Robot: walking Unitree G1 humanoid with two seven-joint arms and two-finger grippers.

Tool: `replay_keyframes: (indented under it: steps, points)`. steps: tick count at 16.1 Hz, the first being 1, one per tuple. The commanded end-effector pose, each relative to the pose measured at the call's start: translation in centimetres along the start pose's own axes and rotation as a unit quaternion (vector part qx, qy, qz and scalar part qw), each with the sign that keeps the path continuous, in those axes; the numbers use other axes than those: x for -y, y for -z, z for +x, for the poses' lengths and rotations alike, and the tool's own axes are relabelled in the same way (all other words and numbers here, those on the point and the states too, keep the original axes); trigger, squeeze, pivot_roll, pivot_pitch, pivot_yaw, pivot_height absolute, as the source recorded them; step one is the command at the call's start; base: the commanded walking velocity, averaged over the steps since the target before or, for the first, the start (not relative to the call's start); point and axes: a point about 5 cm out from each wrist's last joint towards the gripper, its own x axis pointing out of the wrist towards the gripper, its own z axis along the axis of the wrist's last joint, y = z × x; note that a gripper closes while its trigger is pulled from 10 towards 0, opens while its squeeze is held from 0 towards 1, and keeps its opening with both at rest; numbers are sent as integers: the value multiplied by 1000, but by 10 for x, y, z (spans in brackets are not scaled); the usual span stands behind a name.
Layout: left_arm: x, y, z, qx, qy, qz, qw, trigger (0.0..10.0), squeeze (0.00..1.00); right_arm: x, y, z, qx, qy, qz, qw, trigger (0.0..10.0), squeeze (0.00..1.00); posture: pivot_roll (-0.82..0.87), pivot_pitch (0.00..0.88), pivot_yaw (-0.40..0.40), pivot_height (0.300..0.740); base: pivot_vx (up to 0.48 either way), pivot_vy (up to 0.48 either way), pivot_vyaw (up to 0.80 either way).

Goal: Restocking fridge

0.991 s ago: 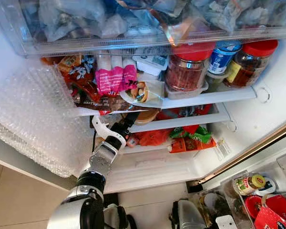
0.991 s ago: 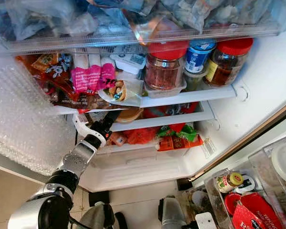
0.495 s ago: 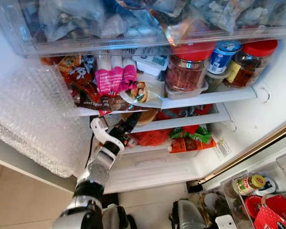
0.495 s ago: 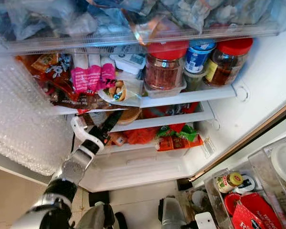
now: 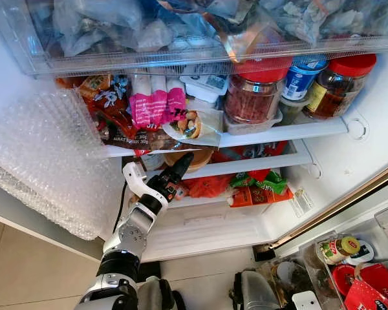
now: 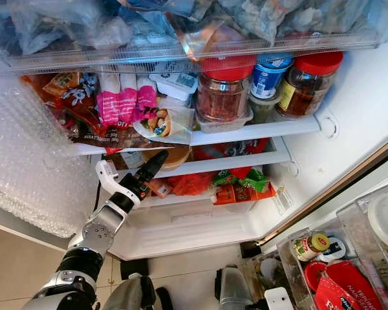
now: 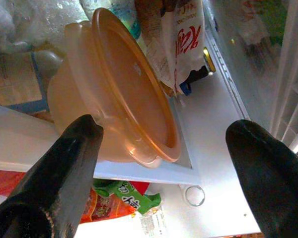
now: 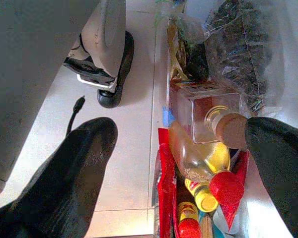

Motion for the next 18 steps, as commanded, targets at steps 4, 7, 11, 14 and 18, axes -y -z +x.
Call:
replay_keyframes:
  steps: [4,7,11,14,18]
  points:
    - [-1,2,-3,-11,-1,6,1000,10000,0,-4,16,-3,-26,-7,0,1000,10000,0,-199,206,16,664,0,0,0]
    - [-1,2,-3,-11,-1,6,1000,10000,0,-4,16,-3,-26,-7,0,1000,10000,0,-199,206,16,664,0,0,0]
    - [-3,10,-17,-27,-16,55,998,10000,0,-5,16,-3,-26,-9,0,1000,10000,0,-185,214,20,664,0,0,0]
    - [-5,19,-28,-42,-33,110,993,10000,0,-5,15,-3,-26,-11,1,1000,10000,0,-188,214,19,664,0,0,0]
    - [-4,18,-30,-40,-38,119,991,10000,0,-5,15,-3,-25,-10,2,1000,10000,0,-189,214,18,664,0,0,0]
